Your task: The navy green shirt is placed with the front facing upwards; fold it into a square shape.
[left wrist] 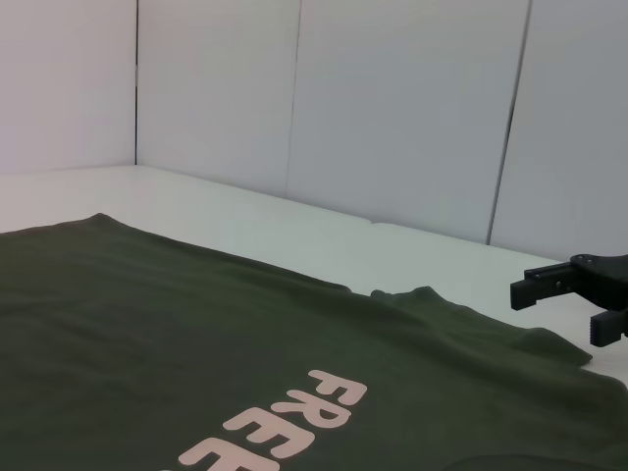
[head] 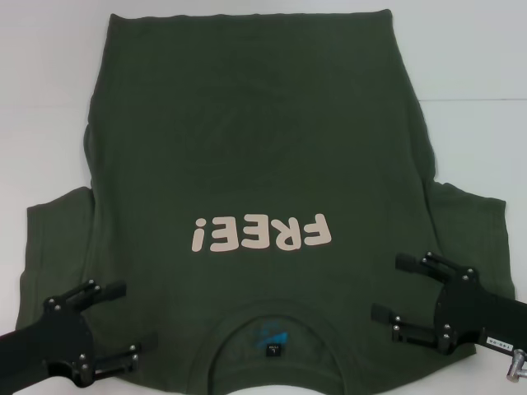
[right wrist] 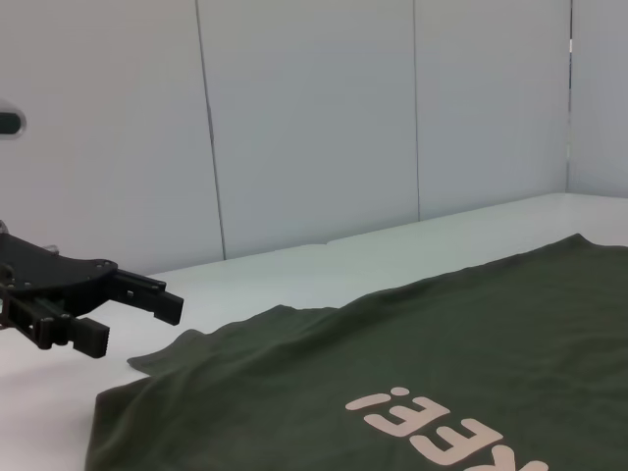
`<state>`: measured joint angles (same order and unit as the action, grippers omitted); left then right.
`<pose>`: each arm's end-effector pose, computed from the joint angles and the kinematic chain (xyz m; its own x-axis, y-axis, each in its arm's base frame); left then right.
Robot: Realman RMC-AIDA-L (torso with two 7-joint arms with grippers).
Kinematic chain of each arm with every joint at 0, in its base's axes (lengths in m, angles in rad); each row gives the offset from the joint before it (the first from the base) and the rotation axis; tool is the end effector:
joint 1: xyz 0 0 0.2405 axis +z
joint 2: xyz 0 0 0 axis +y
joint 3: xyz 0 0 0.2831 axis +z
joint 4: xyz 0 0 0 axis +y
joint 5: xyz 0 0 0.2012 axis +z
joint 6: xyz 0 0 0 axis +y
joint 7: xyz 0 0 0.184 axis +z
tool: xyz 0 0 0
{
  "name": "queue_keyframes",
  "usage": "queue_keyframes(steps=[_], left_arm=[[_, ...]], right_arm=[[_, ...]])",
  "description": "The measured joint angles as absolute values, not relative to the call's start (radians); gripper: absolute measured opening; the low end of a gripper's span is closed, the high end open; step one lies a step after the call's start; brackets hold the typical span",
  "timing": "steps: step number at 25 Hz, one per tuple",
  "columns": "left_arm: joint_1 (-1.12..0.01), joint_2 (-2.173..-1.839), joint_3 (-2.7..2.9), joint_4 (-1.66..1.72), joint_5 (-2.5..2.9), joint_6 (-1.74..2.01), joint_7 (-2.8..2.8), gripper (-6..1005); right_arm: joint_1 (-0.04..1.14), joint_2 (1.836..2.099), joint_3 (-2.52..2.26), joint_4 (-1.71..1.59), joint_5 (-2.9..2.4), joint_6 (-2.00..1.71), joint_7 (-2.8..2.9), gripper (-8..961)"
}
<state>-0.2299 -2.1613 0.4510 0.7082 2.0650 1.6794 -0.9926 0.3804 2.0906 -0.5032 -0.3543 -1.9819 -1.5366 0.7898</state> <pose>-0.3351 0.2505 -0.0446 0.8002 0.2337 0.5524 0.4710 -0.8151 -0.3374 0.3139 0.2861 -0.0777 0.7982 -0.1551 -0.5821 -0.4051 -0.8534 -0.3281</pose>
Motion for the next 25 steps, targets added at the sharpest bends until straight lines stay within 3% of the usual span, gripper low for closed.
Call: queue_keyframes(steps=[19,25], left_arm=[[-0.240,-2.160,0.423,0.706,2.061,1.693,-1.055,904],[-0.260,-2.122,0.358,0.711,2.048,1.755,-1.276,903]], right_arm=[[0.381,2.089,-0.505,-0.352,-1.983,-1.538,0.796,896],[0.381,2.089,-0.505,-0.350,-1.983,-1.543,0.800,896]])
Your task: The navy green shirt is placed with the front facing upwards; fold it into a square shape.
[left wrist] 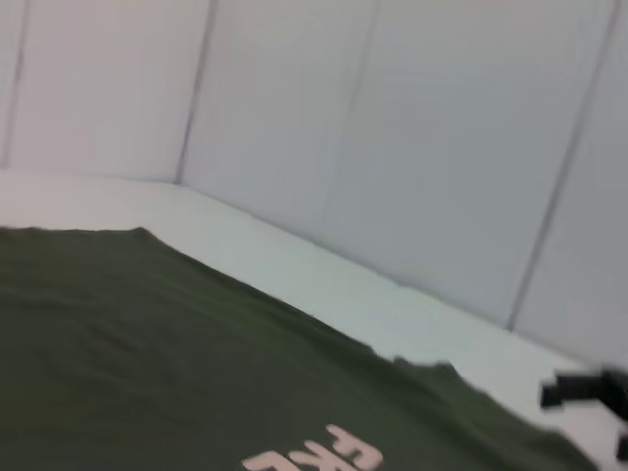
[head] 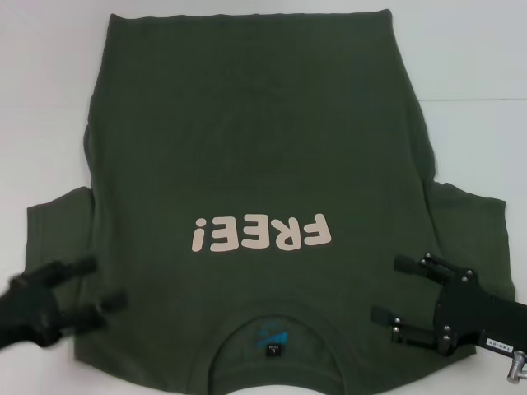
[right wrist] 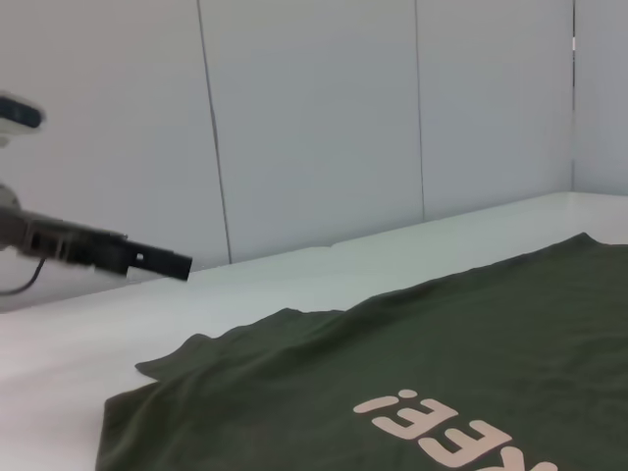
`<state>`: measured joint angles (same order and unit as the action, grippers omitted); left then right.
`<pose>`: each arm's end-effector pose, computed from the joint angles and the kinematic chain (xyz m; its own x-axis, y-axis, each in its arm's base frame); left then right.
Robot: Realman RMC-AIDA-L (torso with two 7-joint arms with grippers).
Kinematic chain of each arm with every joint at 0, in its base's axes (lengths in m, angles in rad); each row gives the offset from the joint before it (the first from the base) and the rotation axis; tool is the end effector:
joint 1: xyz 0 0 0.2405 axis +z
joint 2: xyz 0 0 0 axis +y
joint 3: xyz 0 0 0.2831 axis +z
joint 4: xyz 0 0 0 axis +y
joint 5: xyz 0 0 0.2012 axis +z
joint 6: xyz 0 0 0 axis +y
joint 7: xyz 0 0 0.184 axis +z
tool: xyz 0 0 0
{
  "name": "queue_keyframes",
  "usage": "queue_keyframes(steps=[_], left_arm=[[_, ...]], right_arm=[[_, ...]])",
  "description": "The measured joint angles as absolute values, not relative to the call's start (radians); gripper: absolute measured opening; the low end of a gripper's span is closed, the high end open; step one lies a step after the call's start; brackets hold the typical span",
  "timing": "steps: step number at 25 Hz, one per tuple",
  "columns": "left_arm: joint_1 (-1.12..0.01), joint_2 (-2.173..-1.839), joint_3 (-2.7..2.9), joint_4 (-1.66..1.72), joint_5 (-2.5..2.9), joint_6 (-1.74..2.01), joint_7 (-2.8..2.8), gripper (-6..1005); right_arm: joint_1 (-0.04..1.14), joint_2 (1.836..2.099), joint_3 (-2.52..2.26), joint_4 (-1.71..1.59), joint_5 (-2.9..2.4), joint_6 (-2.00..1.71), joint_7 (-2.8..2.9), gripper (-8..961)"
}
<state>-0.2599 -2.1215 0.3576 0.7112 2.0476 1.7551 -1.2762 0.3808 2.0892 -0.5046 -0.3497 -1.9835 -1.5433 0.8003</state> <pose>-0.3329 0.2611 -0.0133 0.6292 0.3851 0.6752 0.6580 -0.7263 -0.1990 0.3129 0.2849 -0.0780 0.7913 -0.1647 -0.5888 -0.4120 -0.8553 -0.3143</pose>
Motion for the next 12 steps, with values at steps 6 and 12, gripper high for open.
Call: queue_keyframes(steps=[6,12], left_arm=[[-0.314,-2.031,0.340,0.731,2.085,1.777,-1.684,903],[-0.409,-1.963,0.334,0.804,2.287,1.746,-2.082,903]], right_arm=[[0.379,2.089,-0.505,-0.352,-1.983,-1.550,0.825,895],[0.377,2.089,-0.505,-0.351,-1.983,-1.558,0.830,895]])
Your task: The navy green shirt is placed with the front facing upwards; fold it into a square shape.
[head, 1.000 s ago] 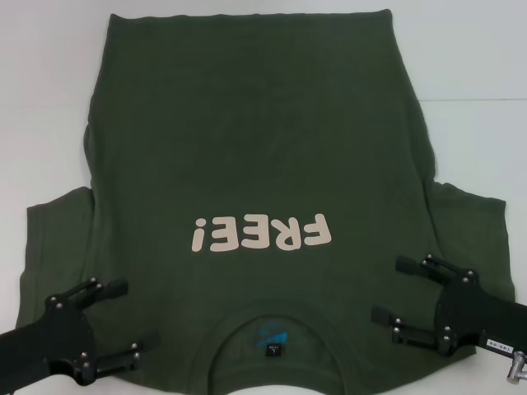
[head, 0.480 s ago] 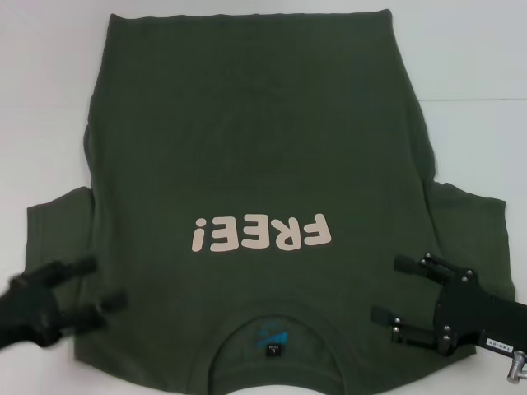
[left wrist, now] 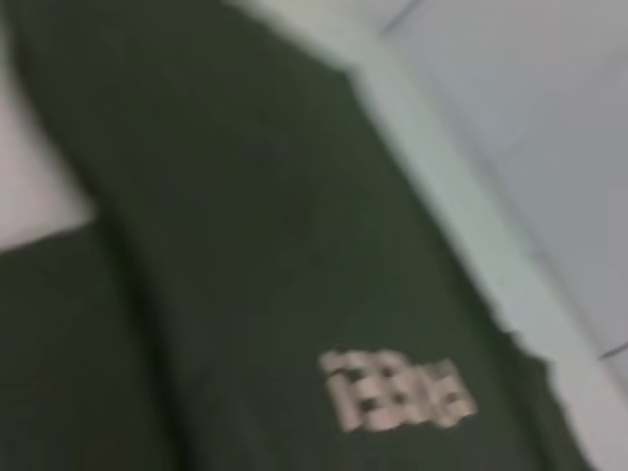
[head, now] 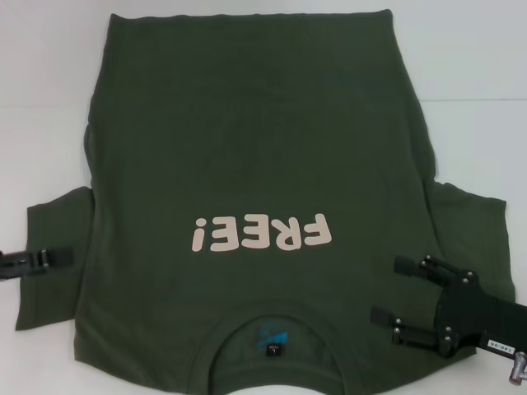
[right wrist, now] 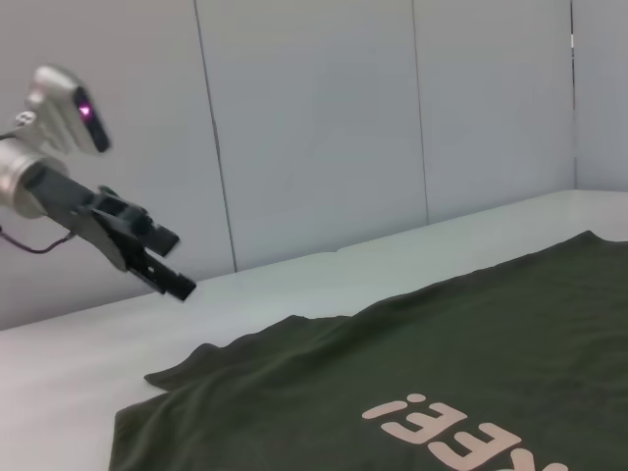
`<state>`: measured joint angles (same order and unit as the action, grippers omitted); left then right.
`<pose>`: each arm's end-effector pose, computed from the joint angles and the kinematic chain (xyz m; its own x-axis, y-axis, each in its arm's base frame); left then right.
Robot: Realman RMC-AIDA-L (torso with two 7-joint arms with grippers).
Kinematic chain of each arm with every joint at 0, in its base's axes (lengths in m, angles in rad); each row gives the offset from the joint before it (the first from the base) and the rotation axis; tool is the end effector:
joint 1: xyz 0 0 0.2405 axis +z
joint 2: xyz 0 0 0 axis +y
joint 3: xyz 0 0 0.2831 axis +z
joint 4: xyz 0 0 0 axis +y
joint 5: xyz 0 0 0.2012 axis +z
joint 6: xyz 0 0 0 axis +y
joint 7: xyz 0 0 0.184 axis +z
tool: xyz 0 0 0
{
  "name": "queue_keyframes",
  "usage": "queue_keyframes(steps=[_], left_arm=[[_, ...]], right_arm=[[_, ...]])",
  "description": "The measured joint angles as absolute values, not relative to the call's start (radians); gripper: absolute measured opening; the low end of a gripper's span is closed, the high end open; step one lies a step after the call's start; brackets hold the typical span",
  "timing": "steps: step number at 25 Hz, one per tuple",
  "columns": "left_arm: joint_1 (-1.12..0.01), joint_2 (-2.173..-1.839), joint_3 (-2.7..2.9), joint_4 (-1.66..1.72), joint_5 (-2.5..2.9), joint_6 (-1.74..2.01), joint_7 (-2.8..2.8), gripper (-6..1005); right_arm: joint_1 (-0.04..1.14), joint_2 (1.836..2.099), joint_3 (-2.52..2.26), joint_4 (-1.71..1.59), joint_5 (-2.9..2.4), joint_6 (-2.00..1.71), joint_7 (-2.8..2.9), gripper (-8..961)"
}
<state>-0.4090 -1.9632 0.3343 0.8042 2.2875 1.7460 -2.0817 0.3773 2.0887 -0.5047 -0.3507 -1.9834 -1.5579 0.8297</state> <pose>-0.3530 0.3077 0.0474 0.2435 0.8239 0.5118 0.9516 -0.3048 0.0380 0.3119 0.2826 -0.0772 0.7745 -0.1869 -0.6044 -0.4324 -0.8538 -0.2900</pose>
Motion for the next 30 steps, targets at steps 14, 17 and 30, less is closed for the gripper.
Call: queue_keyframes(steps=[14,17,30], left_arm=[[-0.524,-1.931,0.347,0.812,2.613,1.513,-2.306,902],[-0.525,-1.933,0.361,0.805,2.632,1.478,-2.316,902],[-0.542,-1.939,0.375,0.764,2.640,1.437,-2.315,901]], right_arm=[[0.375,2.089,-0.517,-0.350,-1.983,-1.560,0.849,896],[0.378,2.089,-0.517,-0.351,-1.983,-1.560,0.855,896],[0.382,2.088,-0.515,-0.357,-1.981,-1.553,0.857,895]])
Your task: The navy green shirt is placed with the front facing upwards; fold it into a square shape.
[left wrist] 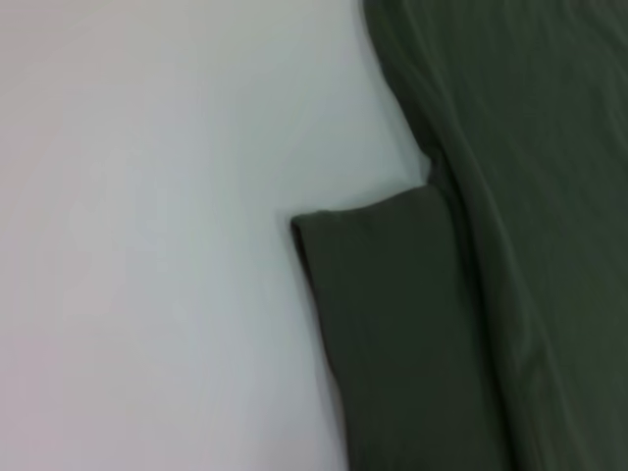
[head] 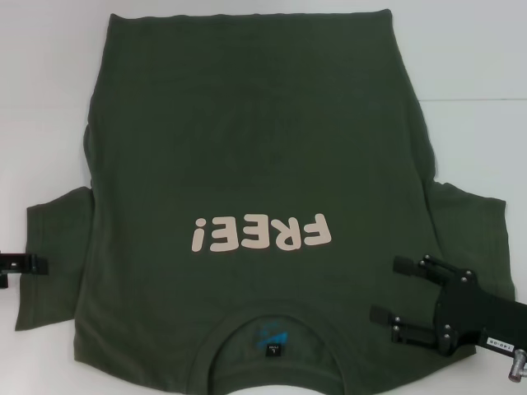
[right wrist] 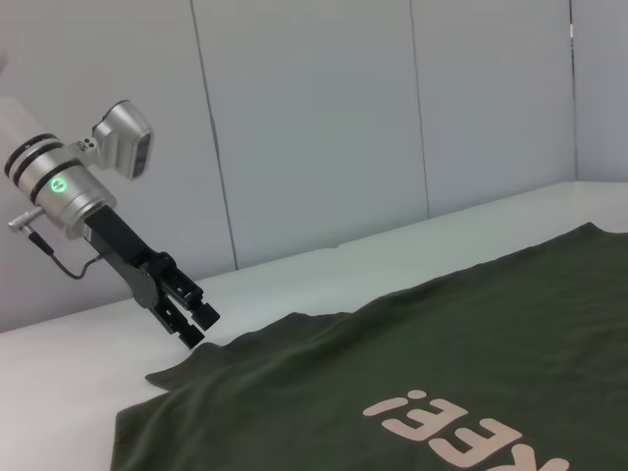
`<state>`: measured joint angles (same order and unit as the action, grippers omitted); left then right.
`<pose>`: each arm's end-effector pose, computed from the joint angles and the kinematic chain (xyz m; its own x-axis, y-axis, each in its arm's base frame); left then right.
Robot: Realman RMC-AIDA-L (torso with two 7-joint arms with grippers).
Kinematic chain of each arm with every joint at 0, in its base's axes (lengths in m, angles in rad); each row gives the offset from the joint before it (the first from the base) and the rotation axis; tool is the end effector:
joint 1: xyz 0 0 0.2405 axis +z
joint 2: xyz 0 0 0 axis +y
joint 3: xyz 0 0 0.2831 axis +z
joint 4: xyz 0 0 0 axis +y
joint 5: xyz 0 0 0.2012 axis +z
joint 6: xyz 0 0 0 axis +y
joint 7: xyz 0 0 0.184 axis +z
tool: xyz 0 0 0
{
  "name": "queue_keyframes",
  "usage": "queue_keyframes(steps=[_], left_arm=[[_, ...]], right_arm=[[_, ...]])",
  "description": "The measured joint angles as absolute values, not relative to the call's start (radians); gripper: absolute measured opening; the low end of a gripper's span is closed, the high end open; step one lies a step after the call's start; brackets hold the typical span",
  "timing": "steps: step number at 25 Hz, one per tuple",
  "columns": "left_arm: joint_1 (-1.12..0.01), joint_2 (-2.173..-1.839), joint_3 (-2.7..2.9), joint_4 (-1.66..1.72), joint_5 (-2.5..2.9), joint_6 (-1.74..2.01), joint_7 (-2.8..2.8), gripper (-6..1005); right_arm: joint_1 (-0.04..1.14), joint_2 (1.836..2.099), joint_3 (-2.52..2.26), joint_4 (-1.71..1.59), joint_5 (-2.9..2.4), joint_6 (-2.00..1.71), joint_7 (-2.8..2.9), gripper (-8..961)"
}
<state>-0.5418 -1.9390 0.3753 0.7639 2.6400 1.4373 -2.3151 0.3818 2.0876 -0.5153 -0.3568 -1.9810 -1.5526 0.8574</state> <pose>-0.3970 0.3516 0.0454 0.1323 0.9061 0.4019 0.9659 -0.0268 -0.2574 0.3115 0.2847 -0.0770 0.7709 -0.2048 -0.6032 -0.4433 -0.8524 -0.2771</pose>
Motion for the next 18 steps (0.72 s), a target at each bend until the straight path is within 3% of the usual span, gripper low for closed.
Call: queue_keyframes(steps=[18], left_arm=[[-0.551,-1.940,0.421,0.746,2.643,1.403,-2.327,900]], right_arm=[[0.383,2.088,-0.509,-0.359,-1.977,-1.551,0.857,896]])
